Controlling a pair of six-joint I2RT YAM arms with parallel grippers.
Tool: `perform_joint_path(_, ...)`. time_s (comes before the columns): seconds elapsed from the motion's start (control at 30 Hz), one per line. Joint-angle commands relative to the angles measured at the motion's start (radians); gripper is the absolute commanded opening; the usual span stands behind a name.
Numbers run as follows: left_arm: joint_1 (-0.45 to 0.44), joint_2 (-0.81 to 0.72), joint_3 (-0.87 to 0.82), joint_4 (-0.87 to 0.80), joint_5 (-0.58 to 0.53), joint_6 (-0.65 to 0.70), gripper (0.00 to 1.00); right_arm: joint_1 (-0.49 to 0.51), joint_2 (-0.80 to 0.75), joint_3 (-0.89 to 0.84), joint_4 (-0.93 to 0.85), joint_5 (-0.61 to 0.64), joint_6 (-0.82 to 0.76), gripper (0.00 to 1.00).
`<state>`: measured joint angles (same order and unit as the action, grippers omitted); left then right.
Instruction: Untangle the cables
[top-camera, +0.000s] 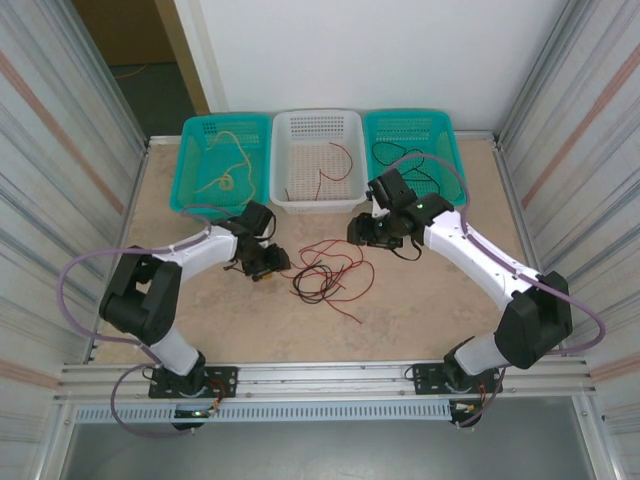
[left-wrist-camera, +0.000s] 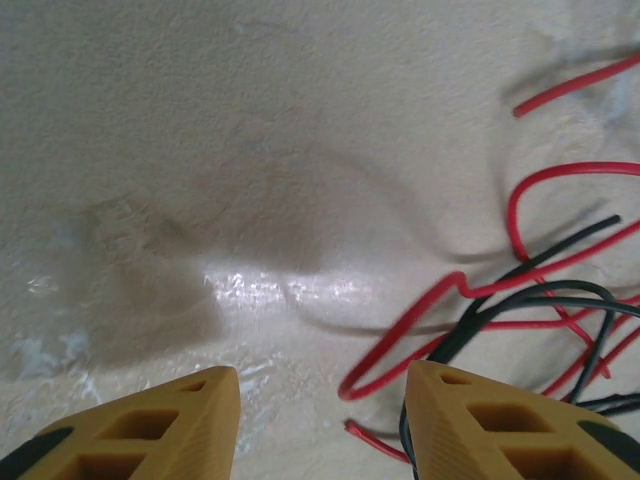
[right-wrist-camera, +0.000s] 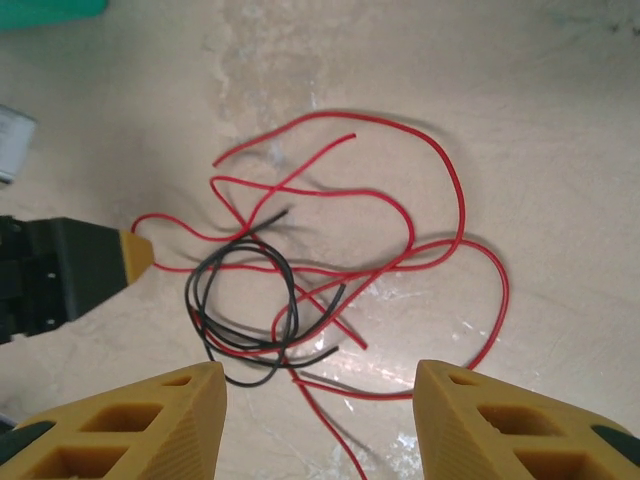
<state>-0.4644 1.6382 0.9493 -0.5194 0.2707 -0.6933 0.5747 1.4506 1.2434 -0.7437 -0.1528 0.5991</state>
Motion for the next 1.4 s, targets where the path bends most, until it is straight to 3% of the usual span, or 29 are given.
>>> perform_joint_path(0.0,0.004,0.018,0.019,0.043,0.031,0.005,0.45,-0.003,-0.003,0.025,0.036,0.008,0.037,0.51)
perform_joint_path(0.1,0.004,0.049,0.024,0.069,0.041,0.009,0.37,0.000,0.015,0.044,0.044,-0.002,0.042,0.51)
perform_joint_path(0.23,-0.003,0.035,0.041,0.064,0.060,0.013,0.14,0.011,0.029,0.068,0.037,-0.001,0.042,0.49)
perform_joint_path(0.37,-0.058,-0.061,0.101,-0.069,-0.038,0.070,0.01,0.017,0.015,0.073,0.035,0.008,0.036,0.48)
perform_joint_path(0.6,-0.171,-0.234,0.273,-0.289,-0.194,0.199,0.00,0.017,-0.007,0.128,0.033,-0.003,0.030,0.49)
perform_joint_path(0.93,-0.172,-0.381,0.374,-0.250,-0.069,0.247,0.00,0.016,-0.033,0.220,0.037,-0.062,0.077,0.56)
perform_joint_path(1.1,-0.172,-0.410,0.357,-0.190,-0.048,0.235,0.00,-0.007,-0.059,0.185,0.168,-0.175,0.192,0.61)
perform_joint_path(1.37,-0.172,-0.457,0.314,-0.090,-0.037,0.210,0.00,-0.004,-0.030,0.160,0.242,-0.226,0.269,0.55)
